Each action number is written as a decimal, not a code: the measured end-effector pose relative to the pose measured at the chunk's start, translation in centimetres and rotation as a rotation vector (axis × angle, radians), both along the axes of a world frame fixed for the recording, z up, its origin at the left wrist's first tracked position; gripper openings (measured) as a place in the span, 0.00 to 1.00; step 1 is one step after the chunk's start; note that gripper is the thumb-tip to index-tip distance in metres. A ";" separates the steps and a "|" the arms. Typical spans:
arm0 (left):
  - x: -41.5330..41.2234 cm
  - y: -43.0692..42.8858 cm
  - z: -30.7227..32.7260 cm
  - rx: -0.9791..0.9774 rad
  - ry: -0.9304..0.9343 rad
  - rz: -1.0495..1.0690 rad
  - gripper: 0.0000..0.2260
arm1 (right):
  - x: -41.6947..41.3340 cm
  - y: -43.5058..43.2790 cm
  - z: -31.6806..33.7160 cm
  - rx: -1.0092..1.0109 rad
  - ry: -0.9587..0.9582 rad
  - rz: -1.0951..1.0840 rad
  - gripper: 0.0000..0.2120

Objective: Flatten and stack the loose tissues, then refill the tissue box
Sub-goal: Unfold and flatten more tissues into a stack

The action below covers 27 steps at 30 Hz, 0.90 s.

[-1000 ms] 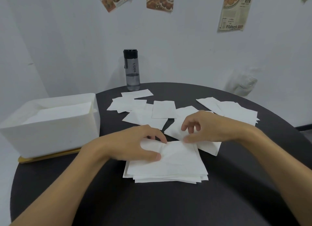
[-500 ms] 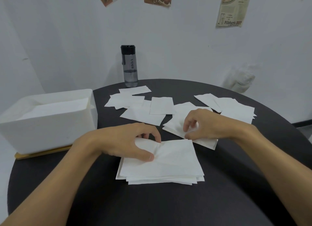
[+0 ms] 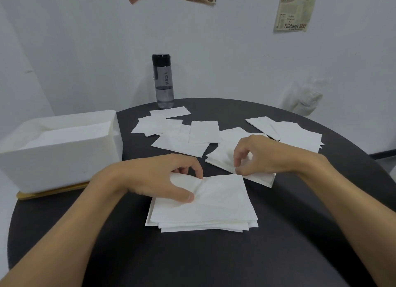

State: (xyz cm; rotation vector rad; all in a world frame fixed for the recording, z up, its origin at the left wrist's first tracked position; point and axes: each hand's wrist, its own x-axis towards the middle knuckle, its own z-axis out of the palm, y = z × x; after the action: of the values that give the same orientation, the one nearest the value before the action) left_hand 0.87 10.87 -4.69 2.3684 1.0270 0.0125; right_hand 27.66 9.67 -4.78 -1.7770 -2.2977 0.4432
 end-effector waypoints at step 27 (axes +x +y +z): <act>1.7 -0.3 1.1 0.070 -1.075 0.503 0.27 | -1.2 -0.7 2.1 0.252 0.916 0.146 0.04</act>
State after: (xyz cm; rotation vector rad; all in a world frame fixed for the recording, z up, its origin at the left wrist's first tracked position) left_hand 2.61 10.52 -3.58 1.6413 0.9792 1.3417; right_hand 26.50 8.92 -2.66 -0.9709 -1.7100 0.7541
